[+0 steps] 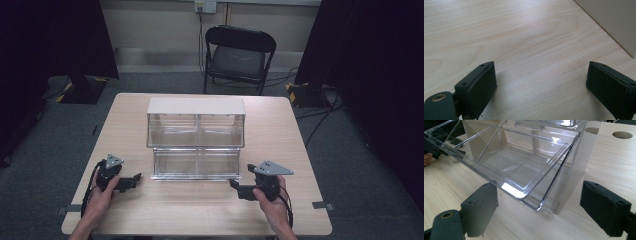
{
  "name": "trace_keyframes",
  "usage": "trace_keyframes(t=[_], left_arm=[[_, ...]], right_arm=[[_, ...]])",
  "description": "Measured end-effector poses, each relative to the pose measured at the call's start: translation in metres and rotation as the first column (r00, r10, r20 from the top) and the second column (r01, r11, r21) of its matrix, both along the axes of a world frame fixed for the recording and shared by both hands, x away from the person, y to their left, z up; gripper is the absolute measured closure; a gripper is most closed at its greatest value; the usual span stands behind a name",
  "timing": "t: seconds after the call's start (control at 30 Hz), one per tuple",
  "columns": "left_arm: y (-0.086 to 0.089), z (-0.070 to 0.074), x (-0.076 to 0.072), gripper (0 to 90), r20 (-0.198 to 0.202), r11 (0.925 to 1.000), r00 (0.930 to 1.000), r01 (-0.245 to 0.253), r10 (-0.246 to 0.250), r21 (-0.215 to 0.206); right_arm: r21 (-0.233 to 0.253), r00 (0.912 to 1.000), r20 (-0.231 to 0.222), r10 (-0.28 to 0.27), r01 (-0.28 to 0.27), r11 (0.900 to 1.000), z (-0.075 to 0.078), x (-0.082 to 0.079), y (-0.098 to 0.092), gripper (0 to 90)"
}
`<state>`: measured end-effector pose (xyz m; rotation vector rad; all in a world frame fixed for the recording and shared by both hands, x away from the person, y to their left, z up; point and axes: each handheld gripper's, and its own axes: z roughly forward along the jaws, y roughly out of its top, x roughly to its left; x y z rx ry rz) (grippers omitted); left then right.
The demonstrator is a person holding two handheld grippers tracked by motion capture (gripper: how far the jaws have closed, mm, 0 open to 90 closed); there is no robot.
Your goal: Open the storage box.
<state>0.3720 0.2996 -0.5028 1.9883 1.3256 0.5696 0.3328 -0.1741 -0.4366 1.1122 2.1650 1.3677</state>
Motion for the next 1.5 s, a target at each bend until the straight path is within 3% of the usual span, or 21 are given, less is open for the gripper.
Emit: trace_keyframes(t=[0.73, 1.5], left_arm=[[0.000, 0.000, 0.000, 8.9, 0.000, 1.0000, 1.0000, -0.001, 0.001, -0.001], [0.000, 0.000, 0.000, 8.8, 0.000, 1.0000, 1.0000, -0.004, 0.004, 0.002]], right_arm=[[0.030, 0.9998, 0.013, 0.012, -0.012, 0.999, 0.010, 0.005, -0.001, 13.8], [0.031, 0.9998, 0.014, 0.010, -0.011, 0.999, 0.017, 0.006, 0.003, 13.9]])
